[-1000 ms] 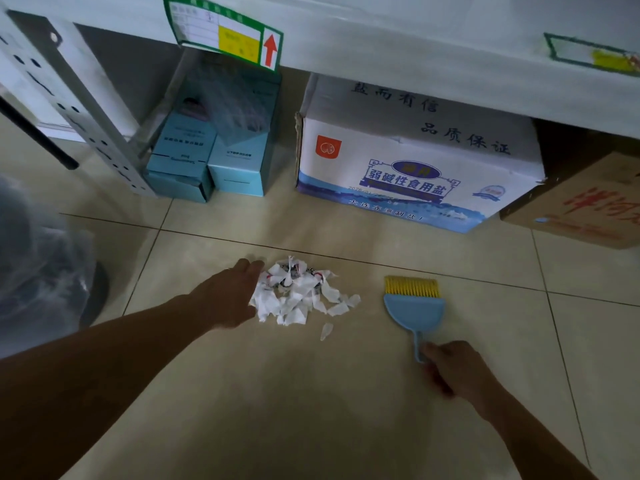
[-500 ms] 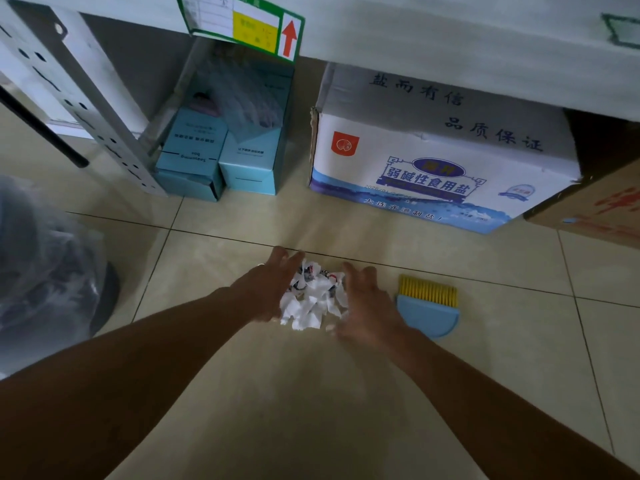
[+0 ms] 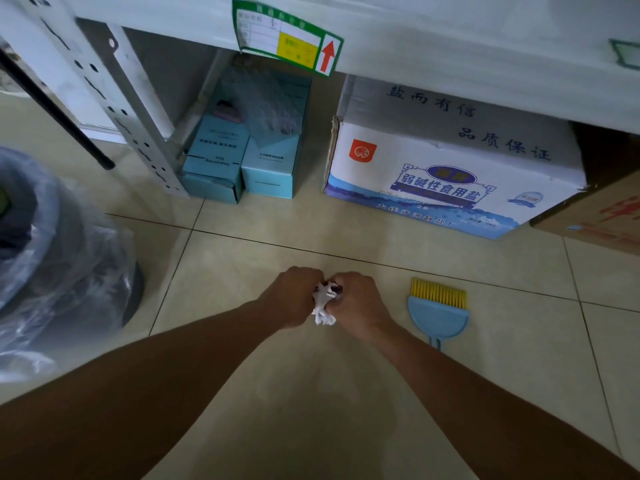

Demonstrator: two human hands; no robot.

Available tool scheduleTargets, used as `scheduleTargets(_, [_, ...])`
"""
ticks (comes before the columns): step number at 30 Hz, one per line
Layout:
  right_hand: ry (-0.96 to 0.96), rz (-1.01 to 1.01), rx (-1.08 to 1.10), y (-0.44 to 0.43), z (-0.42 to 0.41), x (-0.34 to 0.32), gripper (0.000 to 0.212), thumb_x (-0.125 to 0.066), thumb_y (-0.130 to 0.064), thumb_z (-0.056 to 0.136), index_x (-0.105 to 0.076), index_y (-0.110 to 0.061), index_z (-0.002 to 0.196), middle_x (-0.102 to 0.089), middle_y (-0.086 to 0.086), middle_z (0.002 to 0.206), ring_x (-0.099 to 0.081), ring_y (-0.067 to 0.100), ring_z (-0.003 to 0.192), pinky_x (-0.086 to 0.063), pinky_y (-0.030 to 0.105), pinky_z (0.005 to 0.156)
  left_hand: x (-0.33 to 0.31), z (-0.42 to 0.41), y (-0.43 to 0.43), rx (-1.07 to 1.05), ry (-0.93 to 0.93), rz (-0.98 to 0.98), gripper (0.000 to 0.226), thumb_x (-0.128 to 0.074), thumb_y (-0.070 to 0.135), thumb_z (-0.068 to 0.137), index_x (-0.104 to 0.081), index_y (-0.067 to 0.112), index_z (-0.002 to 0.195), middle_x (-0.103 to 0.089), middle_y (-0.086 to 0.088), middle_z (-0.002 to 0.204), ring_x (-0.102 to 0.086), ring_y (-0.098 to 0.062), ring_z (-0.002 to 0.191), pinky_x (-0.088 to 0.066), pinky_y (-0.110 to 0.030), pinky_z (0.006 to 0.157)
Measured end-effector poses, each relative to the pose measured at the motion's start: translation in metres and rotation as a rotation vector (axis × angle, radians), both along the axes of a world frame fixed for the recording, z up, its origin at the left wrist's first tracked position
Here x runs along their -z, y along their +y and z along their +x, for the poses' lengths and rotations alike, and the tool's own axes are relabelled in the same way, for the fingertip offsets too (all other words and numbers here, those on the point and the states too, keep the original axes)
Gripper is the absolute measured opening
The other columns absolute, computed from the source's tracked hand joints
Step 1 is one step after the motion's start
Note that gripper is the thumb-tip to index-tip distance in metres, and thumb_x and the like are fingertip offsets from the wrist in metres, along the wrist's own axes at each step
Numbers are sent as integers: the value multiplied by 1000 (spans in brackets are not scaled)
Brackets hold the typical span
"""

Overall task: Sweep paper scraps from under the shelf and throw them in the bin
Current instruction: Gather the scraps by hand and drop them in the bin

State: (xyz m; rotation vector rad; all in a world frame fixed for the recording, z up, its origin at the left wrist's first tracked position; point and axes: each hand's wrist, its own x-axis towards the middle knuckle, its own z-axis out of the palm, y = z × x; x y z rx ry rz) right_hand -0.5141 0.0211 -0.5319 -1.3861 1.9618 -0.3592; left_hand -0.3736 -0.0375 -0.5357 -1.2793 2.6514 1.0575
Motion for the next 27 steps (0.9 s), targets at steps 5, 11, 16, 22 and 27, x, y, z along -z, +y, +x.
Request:
scheduleTargets(5, [9, -61, -72, 1, 10, -61, 7, -73, -8, 71, -74, -7, 78, -75, 11, 77, -63, 14, 68, -41, 23, 59, -57, 20, 1, 38, 124, -23, 23, -45, 19, 73, -32, 31, 59, -37, 12, 57, -38, -13, 56, -20, -17, 50])
scheduleTargets(11, [-14, -221, -151, -26, 66, -150, 15, -73, -14, 72, -68, -25, 64, -66, -6, 59, -60, 1, 53, -41, 7, 49, -147, 80, -16, -67, 37, -202, 14, -55, 14, 82, -50, 20, 70, -48, 6, 63, -49, -17, 63, -27, -17, 48])
scheduleTargets(16, [-47, -383, -316, -71, 156, -202, 13, -76, -20, 72, -68, -10, 69, -66, 3, 62, -55, 10, 57, -39, 22, 50, -213, 176, -33, -242, -18, -383, 7, -60, 20, 84, -58, 23, 78, -64, -1, 79, -61, -22, 74, -37, -26, 59])
scheduleTargets(22, [-70, -418, -520, -126, 279, -217, 15, -72, -16, 70, -72, -2, 78, -67, 8, 69, -61, 19, 66, -45, 29, 56, -241, 295, -47, -537, -82, -327, 9, -67, 17, 74, -70, 14, 82, -70, -5, 76, -65, -23, 71, -51, -32, 61])
scheduleTargets(27, [145, -182, -789, -146, 327, -206, 22, -68, -9, 74, -67, 1, 93, -69, 13, 85, -67, 26, 81, -57, 33, 67, -231, 326, -57, -503, -209, -62, 21, -72, 9, 76, -70, 10, 97, -70, -10, 94, -68, -23, 79, -57, -31, 63])
